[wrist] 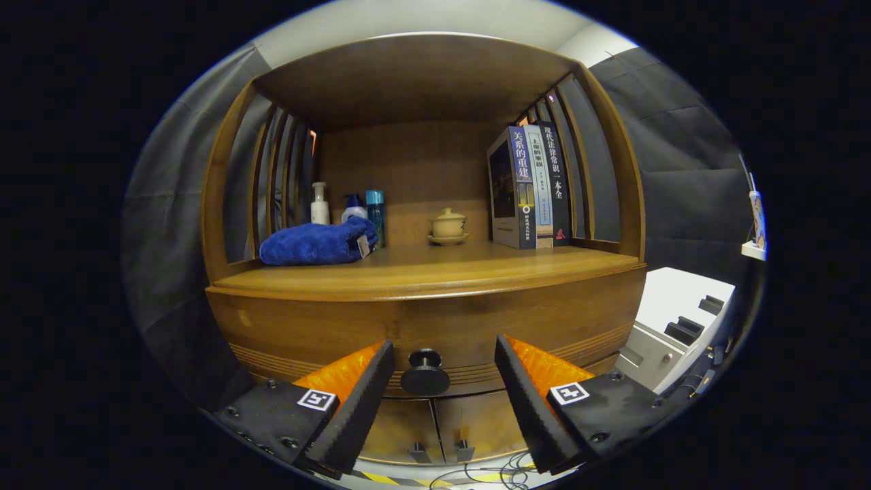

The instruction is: Pull open the drawer, take out the items inside it, and place them on the countertop above the cabinet.

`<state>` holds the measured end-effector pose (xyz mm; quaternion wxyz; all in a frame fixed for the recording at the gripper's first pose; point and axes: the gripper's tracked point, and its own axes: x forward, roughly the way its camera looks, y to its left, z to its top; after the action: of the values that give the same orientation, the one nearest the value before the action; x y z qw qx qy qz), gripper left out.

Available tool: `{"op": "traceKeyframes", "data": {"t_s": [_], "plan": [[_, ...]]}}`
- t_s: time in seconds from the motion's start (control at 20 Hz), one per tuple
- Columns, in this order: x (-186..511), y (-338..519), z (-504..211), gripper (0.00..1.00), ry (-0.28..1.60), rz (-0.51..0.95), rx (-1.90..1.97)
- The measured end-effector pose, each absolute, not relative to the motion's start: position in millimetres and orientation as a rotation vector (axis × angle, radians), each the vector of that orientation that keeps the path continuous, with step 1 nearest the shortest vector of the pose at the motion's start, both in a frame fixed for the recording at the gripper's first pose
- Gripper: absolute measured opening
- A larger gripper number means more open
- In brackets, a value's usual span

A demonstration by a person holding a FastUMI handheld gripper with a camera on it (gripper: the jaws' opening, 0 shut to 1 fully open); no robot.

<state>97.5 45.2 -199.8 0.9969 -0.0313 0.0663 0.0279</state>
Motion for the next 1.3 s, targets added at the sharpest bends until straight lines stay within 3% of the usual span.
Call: {"op": "traceKeyframes", "data": {"t_s": [0.25, 0.9, 1.15, 1.25, 1.3], "plan": [[111, 45, -217, 1.0, 0.163, 0.077, 0.006], [122, 64, -233, 0.54, 0.218, 0.129, -0.003], [121, 63, -252, 0.54, 0.294, 0.127, 0.064], [115, 60, -297, 0.36, 0.458, 0.091, 0.109], [118, 61, -303, 0.27, 0.449, 0.097, 0.157]]}}
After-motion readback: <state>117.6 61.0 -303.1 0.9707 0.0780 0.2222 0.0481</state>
